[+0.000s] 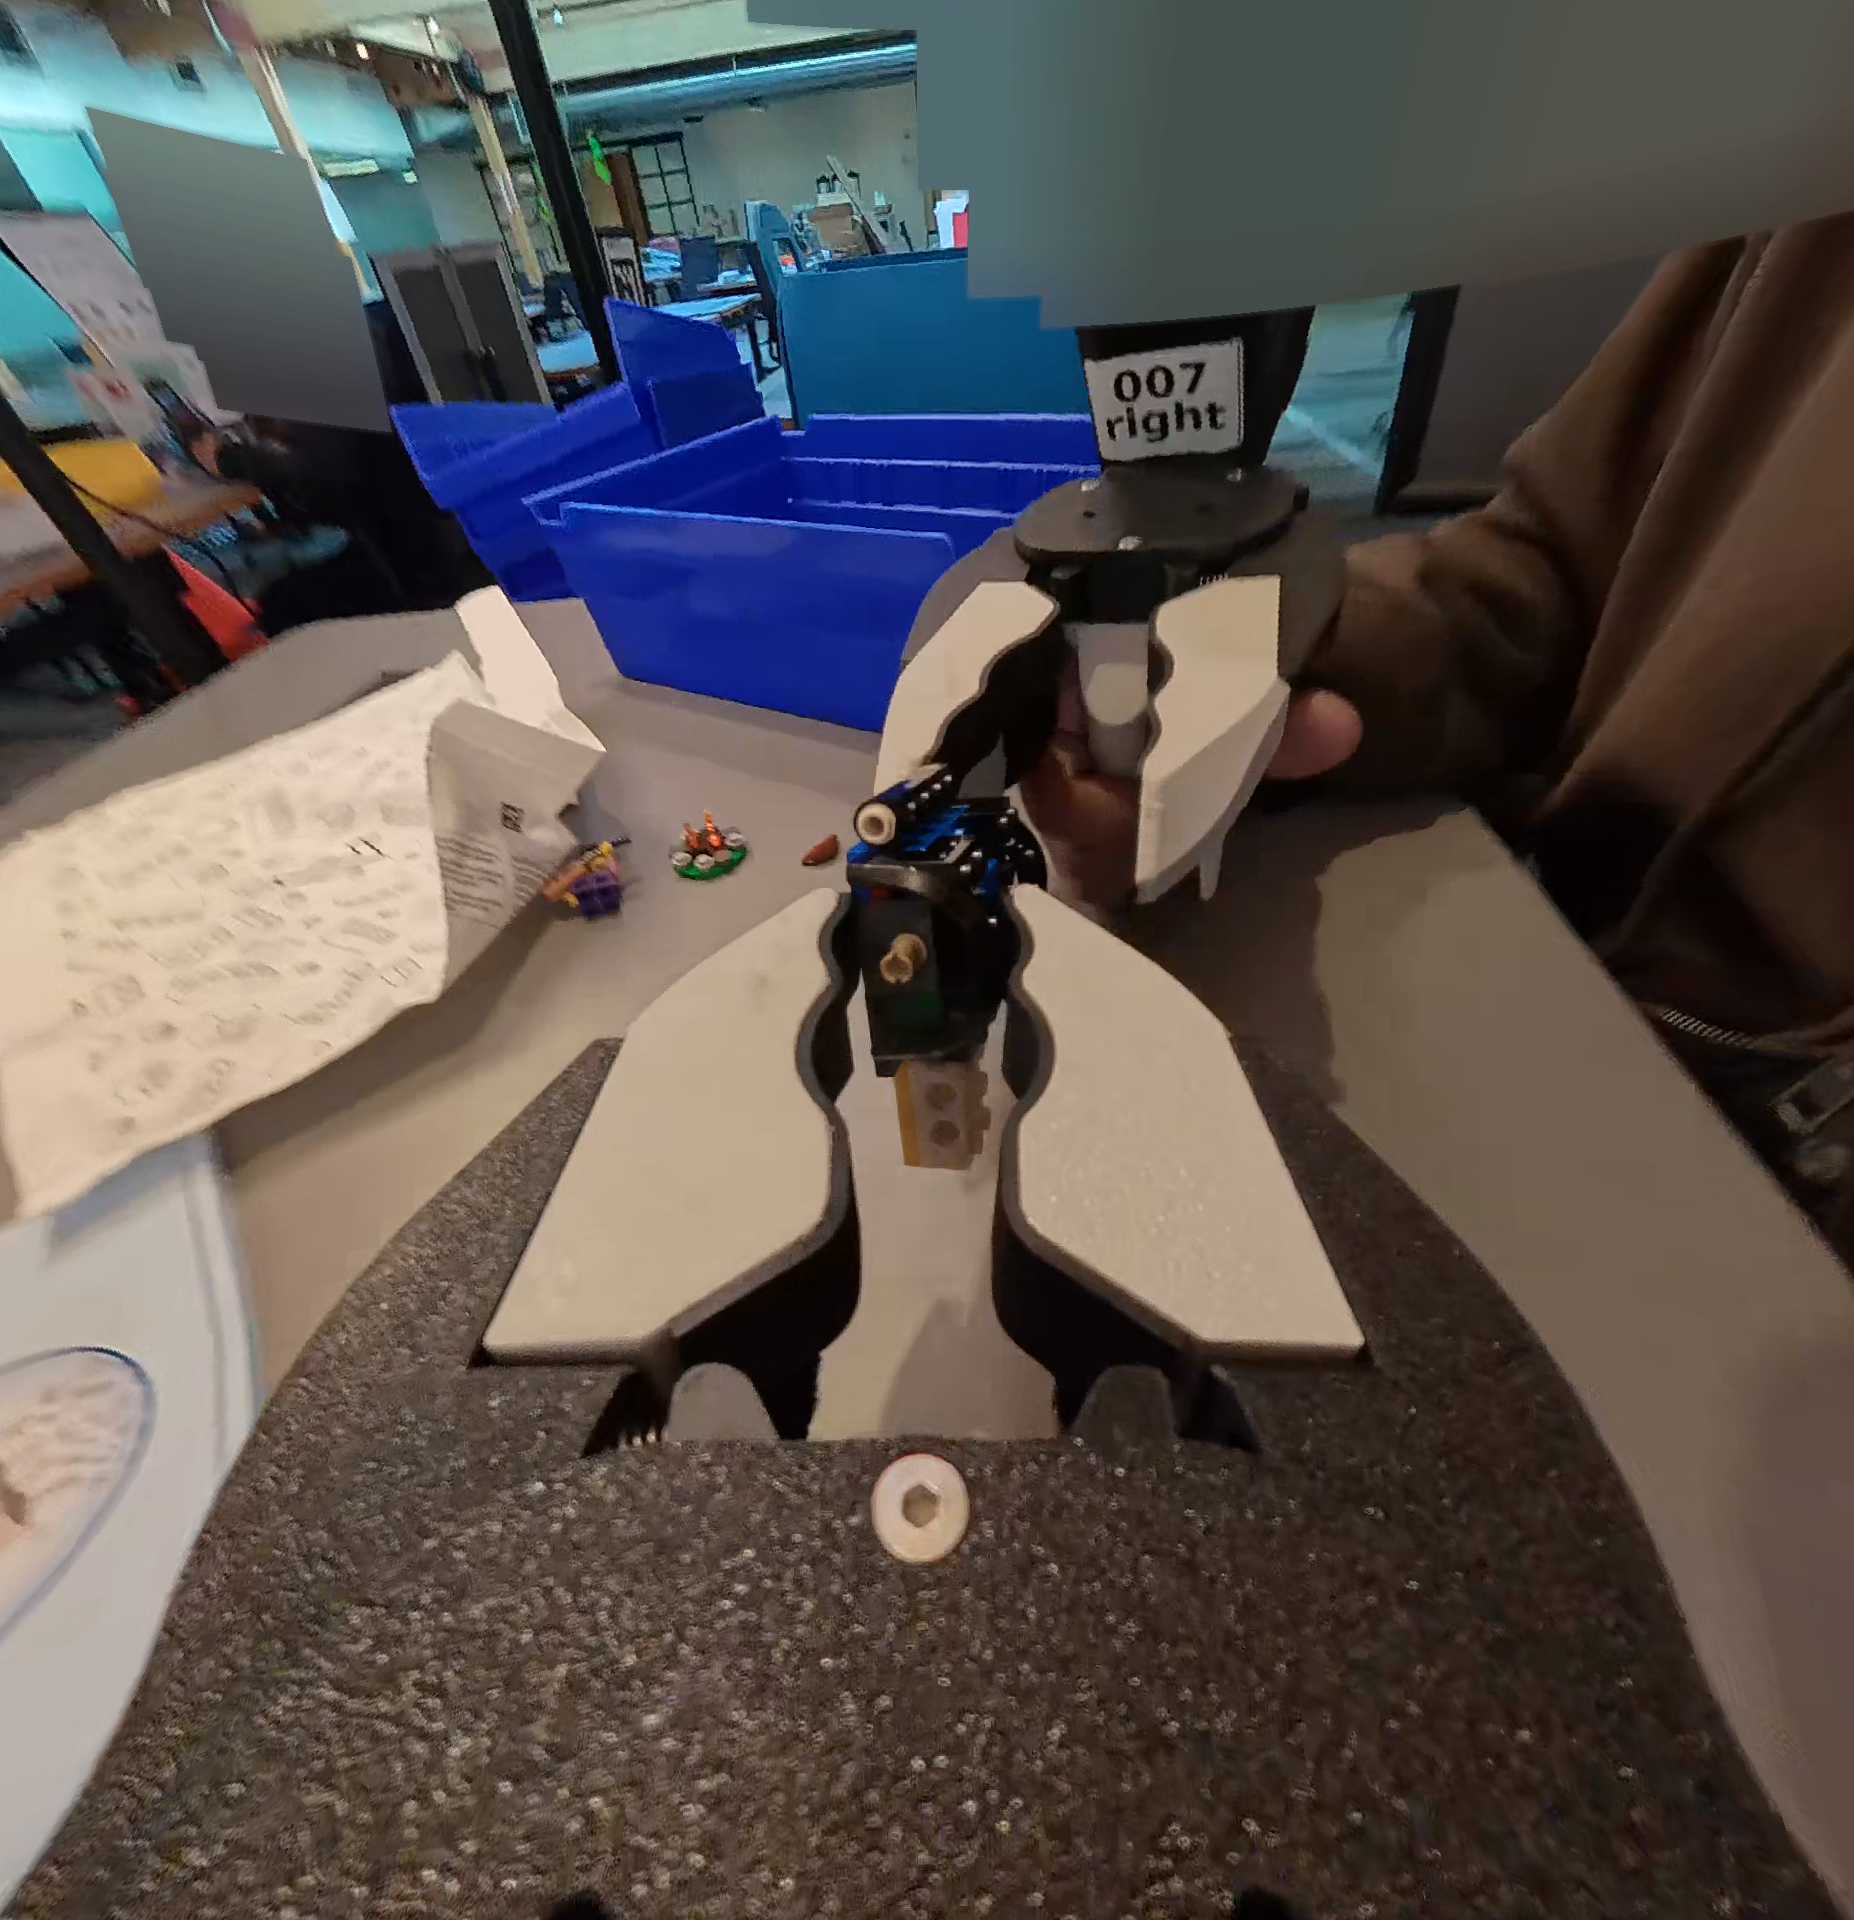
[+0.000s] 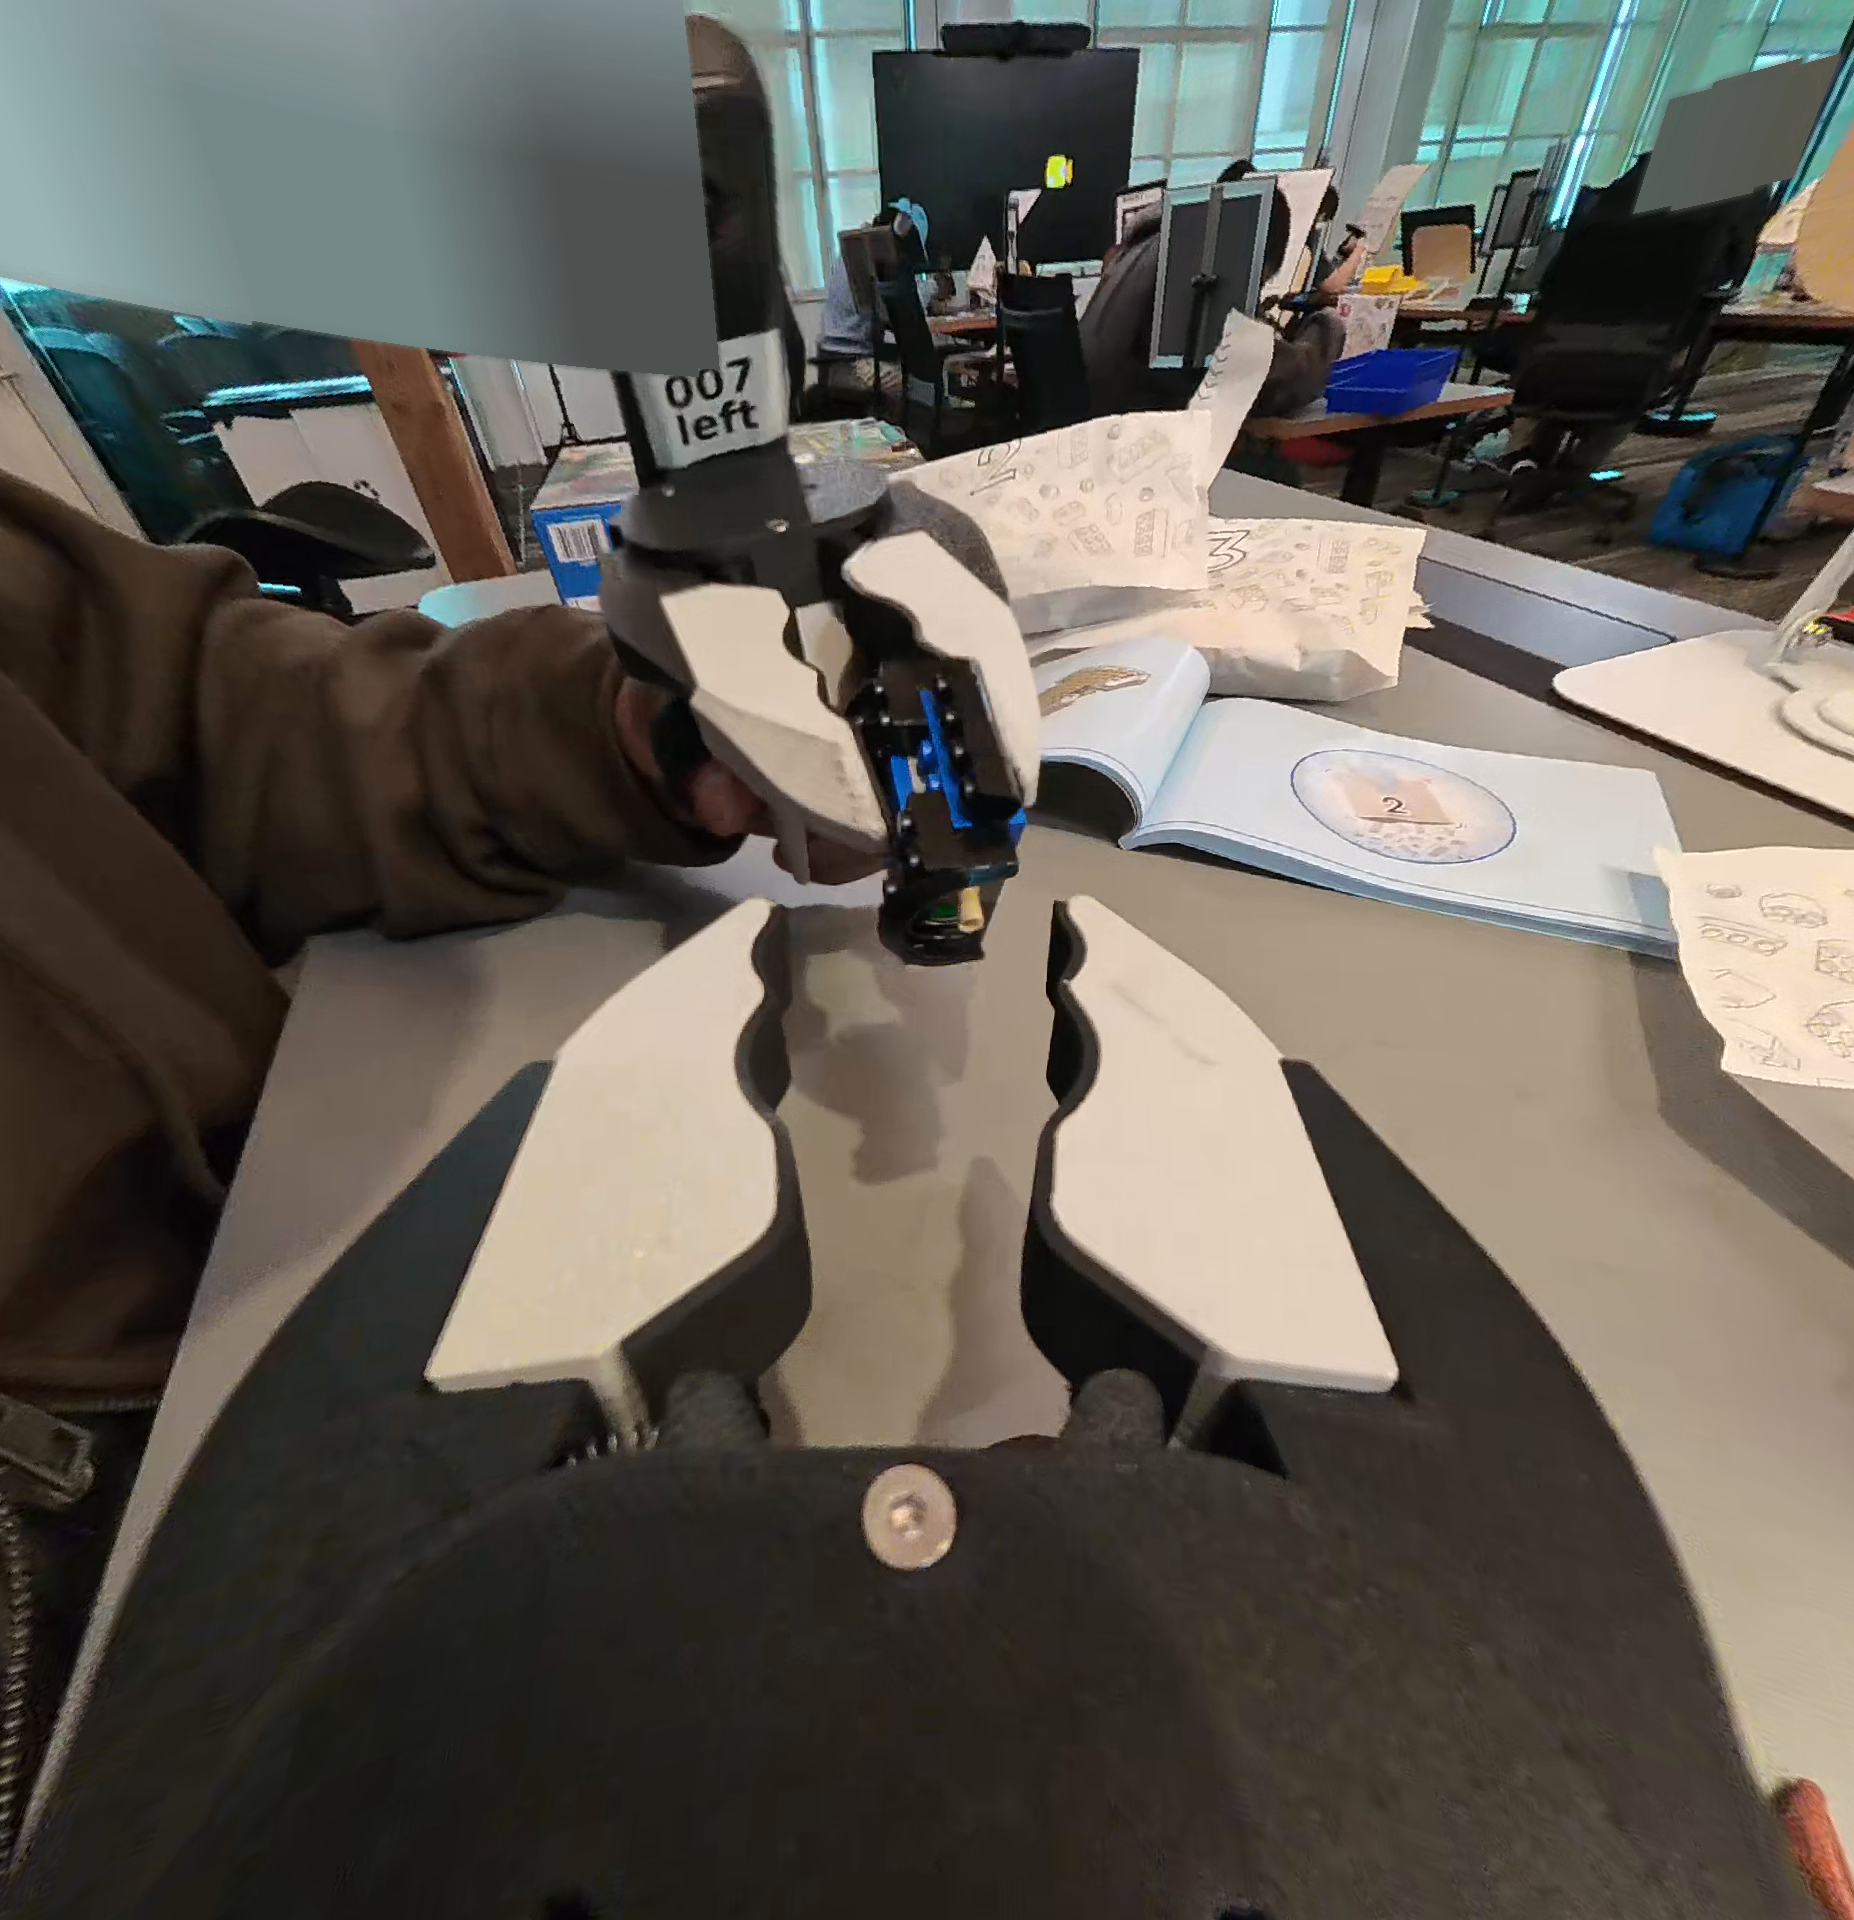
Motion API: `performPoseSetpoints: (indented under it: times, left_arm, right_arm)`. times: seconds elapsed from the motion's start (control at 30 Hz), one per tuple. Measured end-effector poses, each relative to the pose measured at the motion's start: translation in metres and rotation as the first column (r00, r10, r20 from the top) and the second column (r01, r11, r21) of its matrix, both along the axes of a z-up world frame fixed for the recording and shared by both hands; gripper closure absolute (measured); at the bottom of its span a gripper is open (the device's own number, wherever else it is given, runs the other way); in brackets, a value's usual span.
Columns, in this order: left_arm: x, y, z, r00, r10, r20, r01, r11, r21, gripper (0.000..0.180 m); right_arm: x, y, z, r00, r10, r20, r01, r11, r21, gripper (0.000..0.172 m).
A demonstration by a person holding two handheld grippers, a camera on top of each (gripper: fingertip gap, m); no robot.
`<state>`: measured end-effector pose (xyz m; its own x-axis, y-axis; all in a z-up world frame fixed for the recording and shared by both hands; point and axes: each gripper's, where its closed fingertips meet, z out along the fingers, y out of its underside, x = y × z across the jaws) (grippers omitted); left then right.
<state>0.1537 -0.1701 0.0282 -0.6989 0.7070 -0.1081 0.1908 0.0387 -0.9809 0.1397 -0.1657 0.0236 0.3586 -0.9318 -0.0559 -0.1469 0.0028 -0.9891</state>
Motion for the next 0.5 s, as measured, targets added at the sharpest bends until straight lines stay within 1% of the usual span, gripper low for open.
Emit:
performPoseSetpoints:
  times: [0.07, 0.2, 0.3, 0.4, 0.5]
  left_arm:
    - [-0.003, 0.001, -0.001, 0.996, 0.014, 0.086, -0.008, 0.997, -0.071, 0.156]
    - [-0.012, 0.007, -0.002, 0.972, 0.031, 0.232, 0.019, 0.977, -0.211, 0.156]
    - [-0.018, 0.012, -0.004, 0.939, 0.054, 0.34, 0.057, 0.949, -0.309, 0.156]
    - [-0.024, 0.015, -0.008, 0.898, 0.081, 0.432, 0.092, 0.927, -0.364, 0.156]
    - [-0.028, 0.015, -0.01, 0.868, 0.109, 0.484, 0.105, 0.913, -0.394, 0.156]
  right_arm:
    - [-0.003, 0.001, 0.002, 1.0, 0.01, 0.018, -0.01, 1.0, 0.006, 0.127]
    - [-0.009, 0.0, 0.006, 0.998, 0.037, 0.043, -0.038, 0.999, 0.031, 0.132]
    - [-0.016, 0.003, 0.007, 0.995, 0.075, 0.068, -0.077, 0.997, 0.024, 0.143]
    - [-0.02, 0.006, 0.009, 0.991, 0.108, 0.084, -0.11, 0.994, 0.023, 0.149]
    - [-0.022, 0.01, 0.006, 0.989, 0.134, 0.066, -0.135, 0.991, 0.008, 0.149]
